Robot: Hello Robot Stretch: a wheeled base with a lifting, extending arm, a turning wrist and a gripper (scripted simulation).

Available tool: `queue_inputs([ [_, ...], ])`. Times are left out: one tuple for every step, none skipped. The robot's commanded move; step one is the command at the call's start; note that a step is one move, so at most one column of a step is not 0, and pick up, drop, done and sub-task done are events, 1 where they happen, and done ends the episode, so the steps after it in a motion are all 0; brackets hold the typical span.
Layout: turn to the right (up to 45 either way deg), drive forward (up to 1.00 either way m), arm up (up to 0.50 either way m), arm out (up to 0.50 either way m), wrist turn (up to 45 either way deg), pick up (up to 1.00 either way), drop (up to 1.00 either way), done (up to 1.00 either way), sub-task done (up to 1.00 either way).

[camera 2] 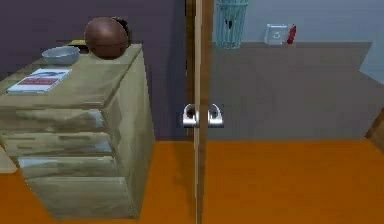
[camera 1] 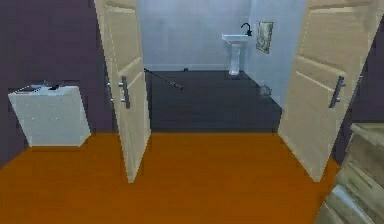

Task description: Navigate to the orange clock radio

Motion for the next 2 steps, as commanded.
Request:
queue_inputs([
  [3.0, 0.0, 0.0, 0.0, 0.0, 0.0, 0.0, 0.0, 0.0],
  [0.0, 0.9, 0.0, 0.0, 0.0, 0.0, 0.0, 0.0, 0.0],
])
